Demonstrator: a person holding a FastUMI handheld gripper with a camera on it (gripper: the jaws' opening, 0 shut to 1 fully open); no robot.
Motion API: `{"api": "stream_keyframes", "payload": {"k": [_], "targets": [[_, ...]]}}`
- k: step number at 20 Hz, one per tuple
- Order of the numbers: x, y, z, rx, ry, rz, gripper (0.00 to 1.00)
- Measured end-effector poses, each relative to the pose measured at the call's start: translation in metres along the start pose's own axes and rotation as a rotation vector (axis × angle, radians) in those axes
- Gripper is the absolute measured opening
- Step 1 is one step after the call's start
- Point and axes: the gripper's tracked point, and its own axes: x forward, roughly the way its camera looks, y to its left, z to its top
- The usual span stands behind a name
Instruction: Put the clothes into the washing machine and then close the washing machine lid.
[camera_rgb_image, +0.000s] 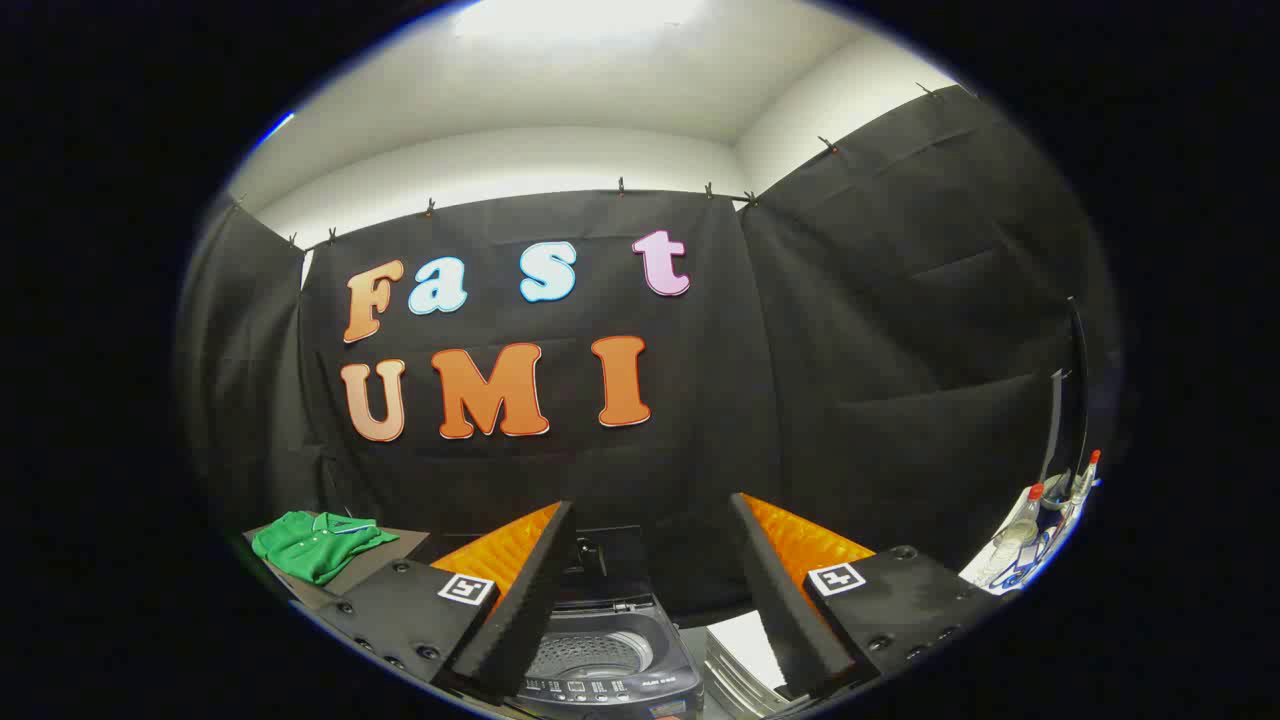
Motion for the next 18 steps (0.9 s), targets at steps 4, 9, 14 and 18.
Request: {"api": "stream_keyframes", "payload": {"k": [4, 9, 14, 18], "targets": [[0.009, 0.004, -0.004, -0.029, 0.013, 0.008, 0.98], [0.023, 0.011, -0.013, -0.033, 0.027, 0.024, 0.98], [0.036, 0.013, -0.014, -0.029, 0.033, 0.052, 0.98], [0.038, 0.008, -0.012, -0.042, 0.027, 0.051, 0.98]]}}
